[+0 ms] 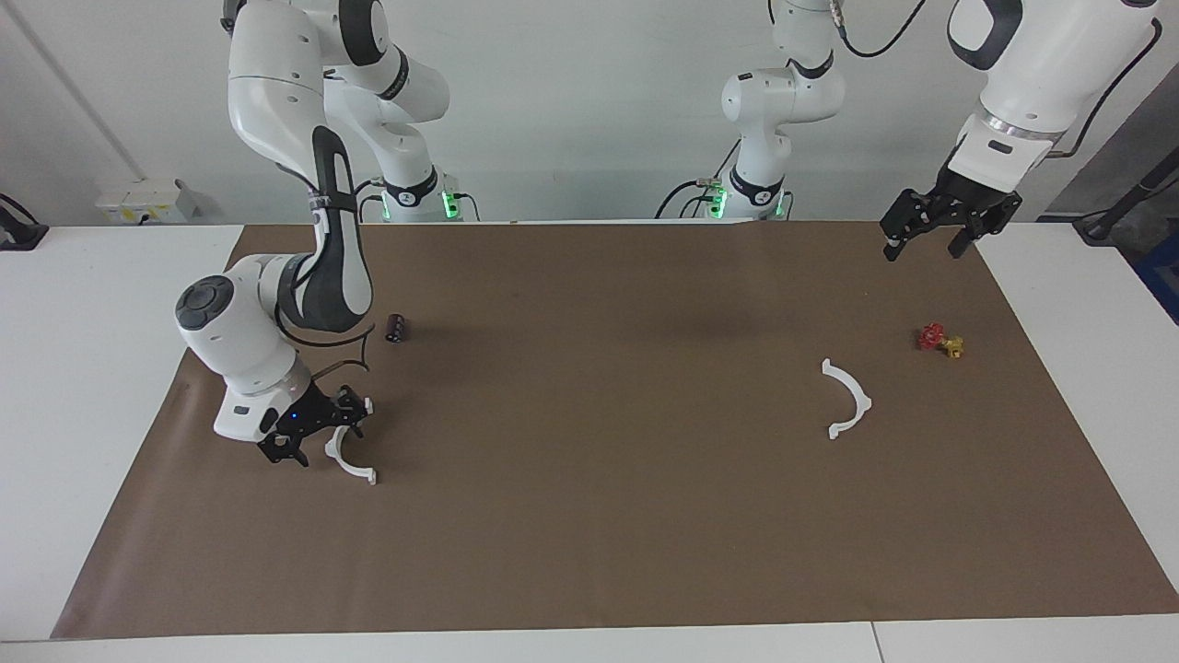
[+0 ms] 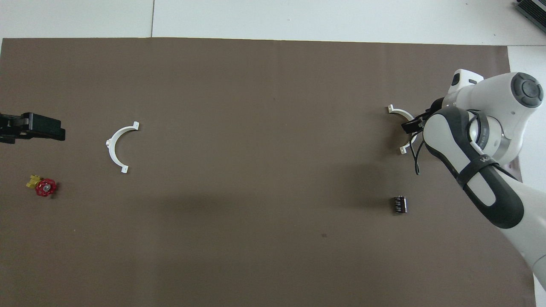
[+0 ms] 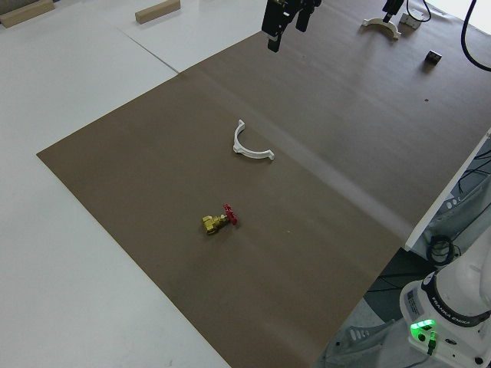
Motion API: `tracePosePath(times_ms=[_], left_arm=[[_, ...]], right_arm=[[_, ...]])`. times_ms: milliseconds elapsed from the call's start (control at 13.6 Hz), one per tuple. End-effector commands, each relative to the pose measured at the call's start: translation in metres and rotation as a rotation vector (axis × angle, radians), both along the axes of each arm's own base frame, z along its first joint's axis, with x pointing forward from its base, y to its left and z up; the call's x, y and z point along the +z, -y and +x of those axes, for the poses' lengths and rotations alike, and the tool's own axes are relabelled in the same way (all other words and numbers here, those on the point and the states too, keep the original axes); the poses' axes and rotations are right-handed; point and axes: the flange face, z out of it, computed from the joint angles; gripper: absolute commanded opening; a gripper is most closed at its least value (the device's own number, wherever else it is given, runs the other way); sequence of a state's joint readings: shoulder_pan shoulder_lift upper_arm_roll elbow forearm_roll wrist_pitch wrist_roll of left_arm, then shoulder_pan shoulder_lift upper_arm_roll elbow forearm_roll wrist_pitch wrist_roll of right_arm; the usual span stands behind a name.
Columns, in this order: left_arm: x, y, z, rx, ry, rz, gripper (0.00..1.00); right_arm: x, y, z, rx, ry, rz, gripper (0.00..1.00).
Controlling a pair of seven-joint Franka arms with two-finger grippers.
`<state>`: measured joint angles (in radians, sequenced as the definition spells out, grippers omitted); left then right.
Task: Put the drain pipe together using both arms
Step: 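Grasp the white clamp half with the right gripper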
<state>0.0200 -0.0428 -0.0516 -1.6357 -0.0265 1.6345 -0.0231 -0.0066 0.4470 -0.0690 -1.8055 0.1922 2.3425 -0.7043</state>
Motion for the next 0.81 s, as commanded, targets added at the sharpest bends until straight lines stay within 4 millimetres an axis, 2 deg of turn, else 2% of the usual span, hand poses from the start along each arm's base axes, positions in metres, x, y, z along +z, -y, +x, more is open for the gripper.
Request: tracePosePath(times_ms=[0, 147, 368, 442, 516, 736], left_arm=[[0.002, -0.002, -0.006, -0.007, 0.005, 0.002, 1.00], [0.003, -0.002, -0.006, -0.007, 0.006, 0.002, 1.00], [0.003, -0.002, -0.006, -0.007, 0.008, 0.002, 1.00], [0.003, -0.002, -0.006, -0.007, 0.008, 0.002, 1.00], [0.003, -0.002, -0.006, -0.007, 0.008, 0.002, 1.00], [0.003, -0.002, -0.006, -0.007, 0.009, 0.002, 1.00]], right_arm=[[-0.008, 0.003, 0.000, 0.009, 0.010, 0.002, 0.73], [-0.014, 0.004, -0.003, 0.002, -0.001, -0.014, 0.64], [-0.022, 0.005, -0.006, -0.002, 0.001, -0.075, 0.60], [-0.022, 0.006, -0.007, 0.002, 0.001, -0.083, 0.44], [-0.022, 0.004, -0.006, 0.018, 0.000, -0.097, 0.00], [-0.021, -0.002, -0.007, -0.009, -0.024, -0.106, 0.00]])
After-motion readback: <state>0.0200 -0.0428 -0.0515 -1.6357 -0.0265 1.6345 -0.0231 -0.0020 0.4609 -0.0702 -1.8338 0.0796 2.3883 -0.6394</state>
